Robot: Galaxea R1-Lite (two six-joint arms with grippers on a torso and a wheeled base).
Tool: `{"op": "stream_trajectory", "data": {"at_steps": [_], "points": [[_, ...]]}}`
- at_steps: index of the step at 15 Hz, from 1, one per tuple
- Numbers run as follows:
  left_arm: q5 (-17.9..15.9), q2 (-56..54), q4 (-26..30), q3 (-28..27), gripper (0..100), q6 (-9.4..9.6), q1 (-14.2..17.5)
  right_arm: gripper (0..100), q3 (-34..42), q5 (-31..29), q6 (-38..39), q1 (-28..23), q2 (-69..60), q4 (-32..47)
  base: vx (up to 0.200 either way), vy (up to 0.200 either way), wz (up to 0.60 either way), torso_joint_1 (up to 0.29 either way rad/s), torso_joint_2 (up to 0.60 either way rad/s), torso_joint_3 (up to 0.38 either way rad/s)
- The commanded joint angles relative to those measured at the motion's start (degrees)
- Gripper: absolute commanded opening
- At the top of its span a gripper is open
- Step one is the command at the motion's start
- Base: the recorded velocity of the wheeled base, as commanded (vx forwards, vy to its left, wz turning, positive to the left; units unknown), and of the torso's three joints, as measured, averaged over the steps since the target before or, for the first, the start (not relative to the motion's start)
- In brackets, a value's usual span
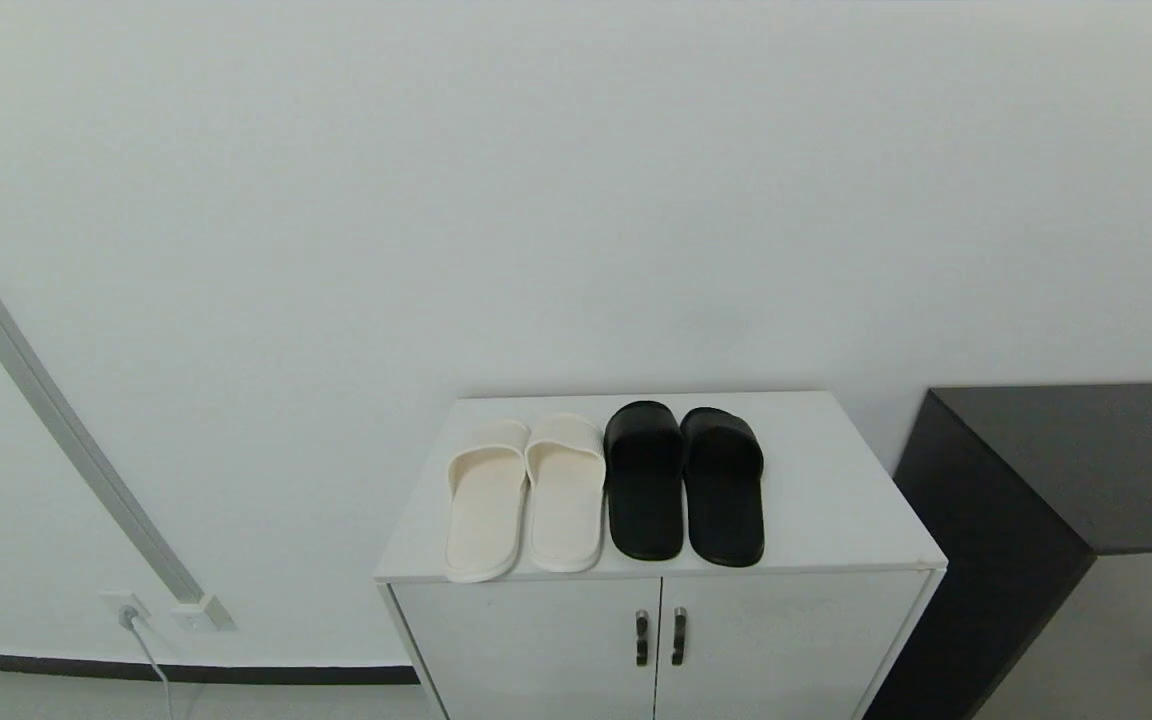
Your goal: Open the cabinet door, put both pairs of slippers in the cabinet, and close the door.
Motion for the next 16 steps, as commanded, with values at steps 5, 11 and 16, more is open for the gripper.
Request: {"op": "stream_trajectory", "data": {"at_steps": [5,11,16], "points": [[-0.03,0.08,-0.01,0.0,0,0.42,0.01,100,-14.26,1.23,0.7,0.26,7.36,1.77,0.0,0.0,0.0,0.0,0.0,0.0],[-0.46,0.08,-0.01,0.0,0,0.6,0.01,100,-6.17,9.49,-5.72,0.26,13.86,6.25,0.0,0.0,0.0,0.0,0.0,0.0],[-0.46,0.08,-0.01,0.0,0,0.6,0.01,100,-13.9,13.1,-2.99,4.31,39.97,-8.08,0.0,0.0,0.0,0.0,0.0,0.0]]}}
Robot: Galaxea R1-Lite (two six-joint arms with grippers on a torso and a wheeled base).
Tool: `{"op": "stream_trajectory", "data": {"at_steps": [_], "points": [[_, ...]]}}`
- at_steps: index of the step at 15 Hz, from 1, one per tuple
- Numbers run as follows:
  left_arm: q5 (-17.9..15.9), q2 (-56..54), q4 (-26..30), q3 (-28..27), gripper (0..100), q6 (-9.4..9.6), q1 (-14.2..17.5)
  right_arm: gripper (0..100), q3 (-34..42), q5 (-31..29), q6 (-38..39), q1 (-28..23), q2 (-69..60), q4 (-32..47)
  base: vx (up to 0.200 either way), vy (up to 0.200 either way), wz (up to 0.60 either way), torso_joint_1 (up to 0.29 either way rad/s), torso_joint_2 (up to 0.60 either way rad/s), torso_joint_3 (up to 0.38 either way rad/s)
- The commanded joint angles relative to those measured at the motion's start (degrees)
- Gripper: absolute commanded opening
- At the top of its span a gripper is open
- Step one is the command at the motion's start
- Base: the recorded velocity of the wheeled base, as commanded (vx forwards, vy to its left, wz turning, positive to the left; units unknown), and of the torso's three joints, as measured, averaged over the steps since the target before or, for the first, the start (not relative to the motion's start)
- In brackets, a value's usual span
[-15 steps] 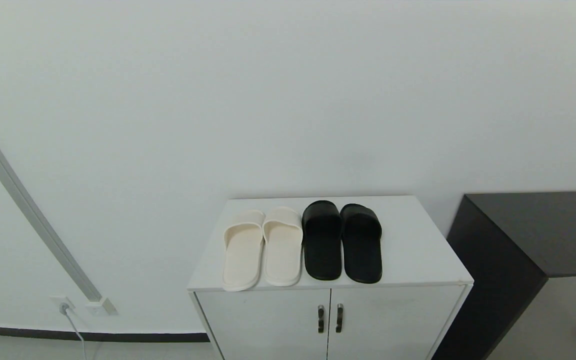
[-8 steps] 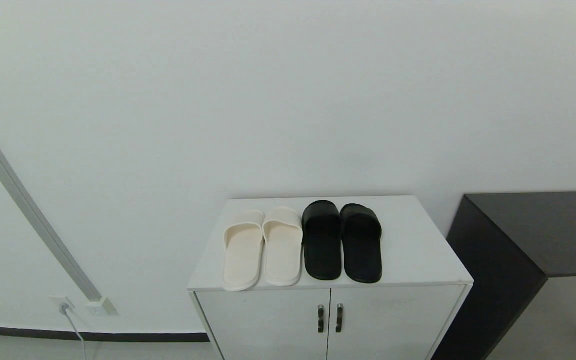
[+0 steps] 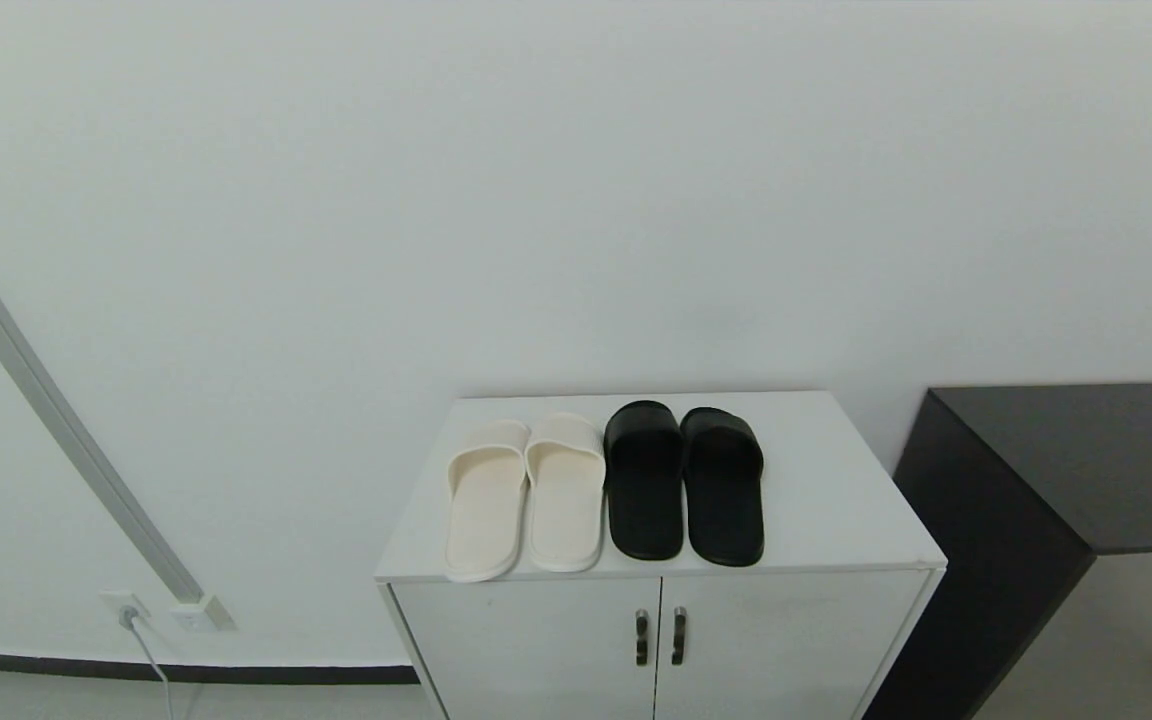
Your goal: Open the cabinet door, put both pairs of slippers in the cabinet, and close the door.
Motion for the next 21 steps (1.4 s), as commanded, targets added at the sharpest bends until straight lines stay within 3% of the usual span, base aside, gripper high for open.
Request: {"op": "stream_trajectory", "data": {"at_steps": [1,4,8,10,14,17,21], "points": [[0.04,0.08,-0.01,0.0,0,0.02,0.01,100,-5.06,0.48,0.88,5.65,19.93,-8.41,0.0,0.0,0.0,0.0,0.0,0.0],[0.04,0.08,-0.01,0.0,0,-0.07,0.01,100,-9.01,-5.15,3.87,13.56,32.5,-15.8,0.0,0.0,0.0,0.0,0.0,0.0],[0.04,0.08,-0.01,0.0,0,-0.07,0.01,100,-15.6,-24.22,12.4,35.79,44.54,-21.25,0.0,0.0,0.0,0.0,0.0,0.0],[0.04,0.08,-0.01,0.0,0,-0.07,0.01,100,-19.65,-28.53,13.19,40.89,50.16,-21.25,0.0,0.0,0.0,0.0,0.0,0.0],[0.04,0.08,-0.01,0.0,0,-0.07,0.01,100,-28.7,-34.5,18.2,45.64,63.78,-22.39,0.0,0.0,0.0,0.0,0.0,0.0],[0.04,0.08,-0.01,0.0,0,-0.07,0.01,100,-36.17,-35.82,20.04,45.81,74.24,-22.48,0.0,0.0,0.0,0.0,0.0,0.0],[0.04,0.08,-0.01,0.0,0,-0.07,0.01,100,-45.31,-43.03,22.24,47.57,85.58,-22.48,0.0,0.0,0.0,0.0,0.0,0.0]]}}
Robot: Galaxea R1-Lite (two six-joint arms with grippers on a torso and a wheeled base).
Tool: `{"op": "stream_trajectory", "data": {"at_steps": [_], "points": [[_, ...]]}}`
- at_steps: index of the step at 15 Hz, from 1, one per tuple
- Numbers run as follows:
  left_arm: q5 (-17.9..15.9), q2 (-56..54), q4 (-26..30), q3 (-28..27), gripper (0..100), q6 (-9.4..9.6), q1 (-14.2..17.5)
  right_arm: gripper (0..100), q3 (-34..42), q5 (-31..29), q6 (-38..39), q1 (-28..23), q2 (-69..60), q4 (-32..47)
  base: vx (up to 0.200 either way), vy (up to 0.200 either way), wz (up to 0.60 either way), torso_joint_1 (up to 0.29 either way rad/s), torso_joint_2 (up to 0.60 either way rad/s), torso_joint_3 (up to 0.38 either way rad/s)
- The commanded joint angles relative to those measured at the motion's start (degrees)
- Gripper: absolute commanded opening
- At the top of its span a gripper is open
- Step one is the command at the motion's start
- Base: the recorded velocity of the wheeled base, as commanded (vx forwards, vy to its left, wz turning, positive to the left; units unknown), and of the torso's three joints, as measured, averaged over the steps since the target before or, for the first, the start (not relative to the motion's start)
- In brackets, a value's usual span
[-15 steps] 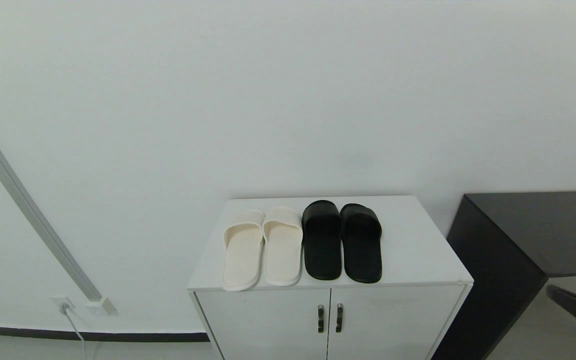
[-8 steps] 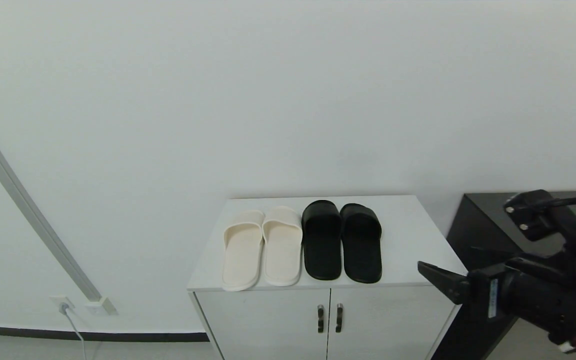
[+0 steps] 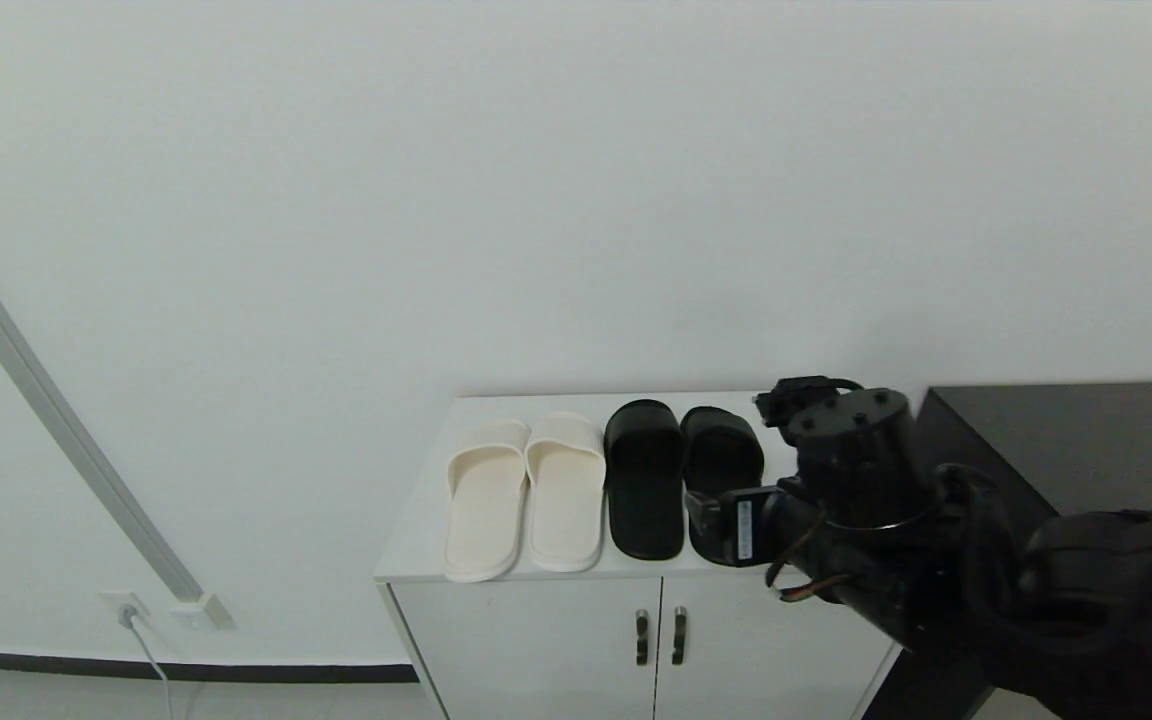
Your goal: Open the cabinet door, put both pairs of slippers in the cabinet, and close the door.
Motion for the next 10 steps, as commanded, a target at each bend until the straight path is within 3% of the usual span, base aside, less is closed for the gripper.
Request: {"op": "stream_trajectory", "data": {"at_steps": [1,7,10], "points": [[0.04,0.08,0.02,0.0,0,0.0,0.01,100,-5.61,-4.23,0.98,1.01,9.92,-0.14,0.0,0.0,0.0,0.0,0.0,0.0],[0.04,0.08,0.02,0.0,0,0.0,0.01,100,-14.49,-9.59,-2.53,-1.45,23.55,-11.03,0.0,0.0,0.0,0.0,0.0,0.0],[-0.05,0.08,0.02,0.0,0,-0.09,0.01,100,-20.73,-10.91,-4.99,-4.08,28.82,-11.65,0.0,0.0,0.0,0.0,0.0,0.0]]}}
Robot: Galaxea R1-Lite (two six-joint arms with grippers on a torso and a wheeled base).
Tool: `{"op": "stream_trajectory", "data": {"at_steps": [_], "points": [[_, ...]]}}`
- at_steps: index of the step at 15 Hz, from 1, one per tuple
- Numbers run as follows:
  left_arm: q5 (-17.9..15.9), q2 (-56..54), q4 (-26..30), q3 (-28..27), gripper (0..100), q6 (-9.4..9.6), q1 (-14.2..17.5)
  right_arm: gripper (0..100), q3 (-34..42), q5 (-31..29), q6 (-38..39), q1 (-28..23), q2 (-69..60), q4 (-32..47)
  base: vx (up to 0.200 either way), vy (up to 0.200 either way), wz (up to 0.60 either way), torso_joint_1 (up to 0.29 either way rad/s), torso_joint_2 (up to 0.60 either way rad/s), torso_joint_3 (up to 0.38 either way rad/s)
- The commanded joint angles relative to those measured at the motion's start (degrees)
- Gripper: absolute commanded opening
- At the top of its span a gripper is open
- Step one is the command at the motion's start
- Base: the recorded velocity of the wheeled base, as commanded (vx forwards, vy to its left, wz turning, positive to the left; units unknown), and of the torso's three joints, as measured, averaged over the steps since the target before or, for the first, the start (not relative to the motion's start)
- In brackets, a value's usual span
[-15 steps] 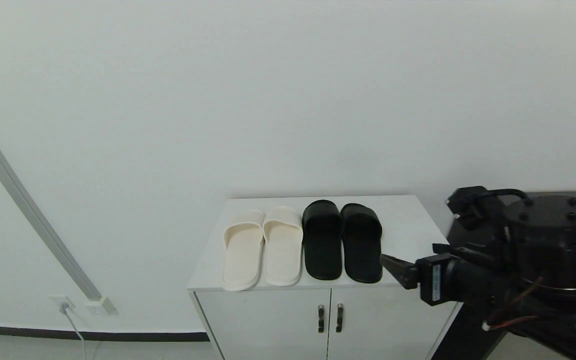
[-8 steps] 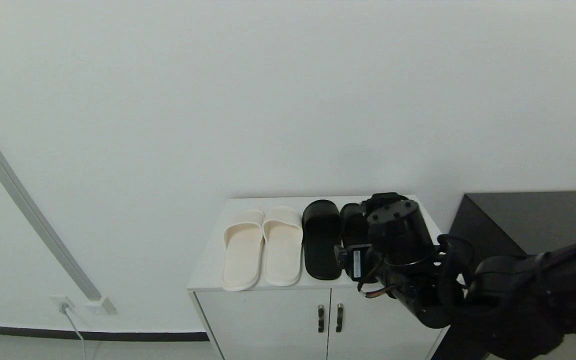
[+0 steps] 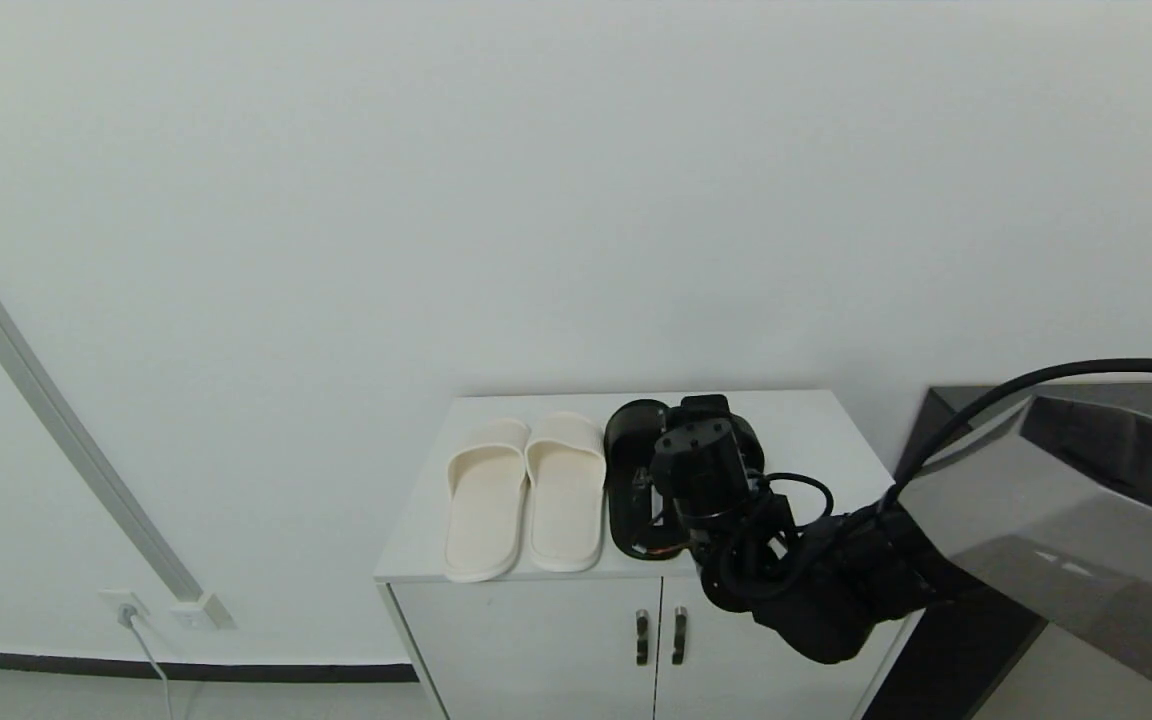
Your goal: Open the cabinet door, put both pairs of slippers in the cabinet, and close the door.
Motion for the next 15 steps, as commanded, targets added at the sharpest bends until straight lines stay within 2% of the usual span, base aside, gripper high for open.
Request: {"op": "stream_trajectory", "data": {"at_steps": [1,6,8,9,15], "points": [[0.0,0.08,-0.01,0.0,0,-0.03,0.01,100,-5.15,-0.37,-0.92,-2.09,5.53,-0.18,0.0,0.0,0.0,0.0,0.0,0.0],[0.0,0.08,-0.01,-0.09,0,-0.3,0.01,100,-12.97,-1.78,-0.92,-4.11,10.54,-0.18,0.0,0.0,0.0,0.0,0.0,0.0],[0.0,0.08,-0.01,0.0,0,-0.3,0.01,100,-13.41,-1.78,-0.92,-4.29,10.72,-0.09,0.0,0.0,0.0,0.0,0.0,0.0],[0.08,0.08,-0.01,-0.09,0,-0.3,0.01,0,-13.41,-1.78,-0.92,-4.46,10.72,-0.09,0.0,0.0,0.0,0.0,0.0,0.0],[0.08,0.08,-0.01,-0.09,0,-0.38,0.01,0,-14.03,-1.34,-0.74,-5.17,11.25,-0.18,0.0,0.0,0.0,0.0,0.0,0.0]]}}
